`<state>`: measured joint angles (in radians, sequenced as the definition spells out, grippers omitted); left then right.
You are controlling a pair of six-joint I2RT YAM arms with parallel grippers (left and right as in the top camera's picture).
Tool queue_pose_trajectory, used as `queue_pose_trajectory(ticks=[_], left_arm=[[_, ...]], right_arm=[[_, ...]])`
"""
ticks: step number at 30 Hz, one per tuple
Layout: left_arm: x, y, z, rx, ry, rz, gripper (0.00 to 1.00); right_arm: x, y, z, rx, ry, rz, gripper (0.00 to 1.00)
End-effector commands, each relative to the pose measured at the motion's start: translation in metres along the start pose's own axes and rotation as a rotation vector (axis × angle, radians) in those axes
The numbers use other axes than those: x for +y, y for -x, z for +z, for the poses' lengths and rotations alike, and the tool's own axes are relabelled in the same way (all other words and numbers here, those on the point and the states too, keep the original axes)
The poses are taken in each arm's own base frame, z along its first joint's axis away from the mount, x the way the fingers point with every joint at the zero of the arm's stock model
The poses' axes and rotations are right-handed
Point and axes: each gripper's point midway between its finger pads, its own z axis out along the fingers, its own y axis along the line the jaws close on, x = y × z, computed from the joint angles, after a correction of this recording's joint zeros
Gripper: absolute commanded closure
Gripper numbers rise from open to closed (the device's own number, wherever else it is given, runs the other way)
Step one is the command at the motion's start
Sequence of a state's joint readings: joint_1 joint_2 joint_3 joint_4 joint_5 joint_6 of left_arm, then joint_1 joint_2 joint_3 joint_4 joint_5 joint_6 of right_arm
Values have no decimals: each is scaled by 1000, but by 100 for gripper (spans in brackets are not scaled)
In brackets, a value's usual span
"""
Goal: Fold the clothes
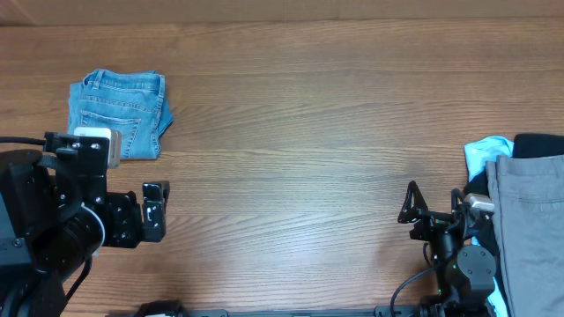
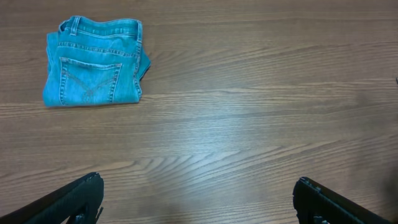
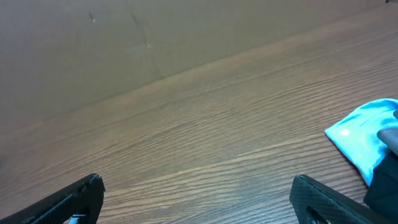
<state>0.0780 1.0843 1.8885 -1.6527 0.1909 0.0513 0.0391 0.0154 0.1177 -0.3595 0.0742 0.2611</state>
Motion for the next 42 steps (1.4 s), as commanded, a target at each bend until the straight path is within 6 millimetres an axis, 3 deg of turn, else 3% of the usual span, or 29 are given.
queue_pose_trajectory(ticks=[1, 5, 8, 11, 12, 15, 21, 26, 37, 42], left_arm=[[6, 3, -8, -52, 47, 5, 0], [-6, 27, -11, -233, -16, 40, 0], [-25, 50, 2, -475, -136, 130, 0], [-35, 47, 16, -593, -202, 187, 0], [-37, 43, 22, -623, -218, 203, 0], [-38, 1, 58, -658, -238, 240, 0], [-34, -63, 101, -632, -234, 262, 0], [-31, -97, 138, -641, -245, 261, 0], [-21, -131, 204, -616, -255, 239, 0], [-22, -127, 201, -643, -253, 248, 0]], right_arm=[[0, -1, 0, -7, 6, 1, 0], [0, -1, 0, -7, 6, 1, 0], [0, -1, 0, -7, 6, 1, 0], [0, -1, 0, -7, 6, 1, 0], [0, -1, 0, -7, 6, 1, 0], [0, -1, 0, -7, 6, 1, 0], [0, -1, 0, -7, 6, 1, 0], [0, -1, 0, -7, 6, 1, 0], [0, -1, 0, -7, 6, 1, 0], [0, -1, 0, -7, 6, 1, 0]])
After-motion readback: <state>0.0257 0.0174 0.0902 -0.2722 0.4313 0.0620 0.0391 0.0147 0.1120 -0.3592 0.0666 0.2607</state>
